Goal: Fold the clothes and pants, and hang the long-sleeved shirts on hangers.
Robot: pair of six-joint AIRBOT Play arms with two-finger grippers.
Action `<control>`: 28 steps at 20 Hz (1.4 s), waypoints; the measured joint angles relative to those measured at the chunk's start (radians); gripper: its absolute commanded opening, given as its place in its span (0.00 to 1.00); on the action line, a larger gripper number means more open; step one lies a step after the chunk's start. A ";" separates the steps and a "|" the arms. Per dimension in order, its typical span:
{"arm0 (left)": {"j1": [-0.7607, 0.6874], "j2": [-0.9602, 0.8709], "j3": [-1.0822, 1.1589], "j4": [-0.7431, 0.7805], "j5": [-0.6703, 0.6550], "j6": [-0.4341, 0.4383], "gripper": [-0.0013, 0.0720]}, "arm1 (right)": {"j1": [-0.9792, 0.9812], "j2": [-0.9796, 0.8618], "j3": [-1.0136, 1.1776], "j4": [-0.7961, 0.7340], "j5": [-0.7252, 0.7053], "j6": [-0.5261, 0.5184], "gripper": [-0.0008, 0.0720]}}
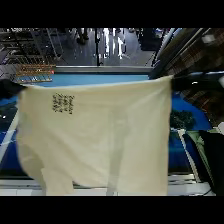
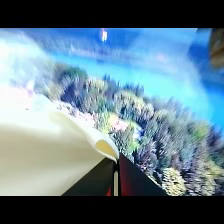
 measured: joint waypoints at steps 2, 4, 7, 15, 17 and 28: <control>-0.051 -0.153 -0.016 0.003 0.111 0.016 0.03 | 0.000 -0.172 -0.024 0.031 -0.149 -0.002 0.03; -0.080 -0.288 0.002 -0.002 0.230 0.025 0.55 | 0.000 -0.324 -0.020 0.054 -0.283 0.002 0.53; -0.078 -0.398 0.079 0.002 0.290 0.025 0.88 | -0.011 -0.453 0.034 0.077 -0.365 0.020 0.72; 0.097 -0.259 -0.071 0.455 -0.177 -0.155 0.58 | -0.228 -0.310 -0.259 0.171 0.195 0.019 0.70; 0.140 -0.110 -0.307 0.487 -0.169 -0.132 0.86 | -0.284 -0.176 -0.494 0.241 0.249 -0.052 0.71; 0.179 0.281 -0.985 0.427 0.102 -0.004 0.85 | -0.382 0.073 -0.994 0.368 0.236 -0.244 0.71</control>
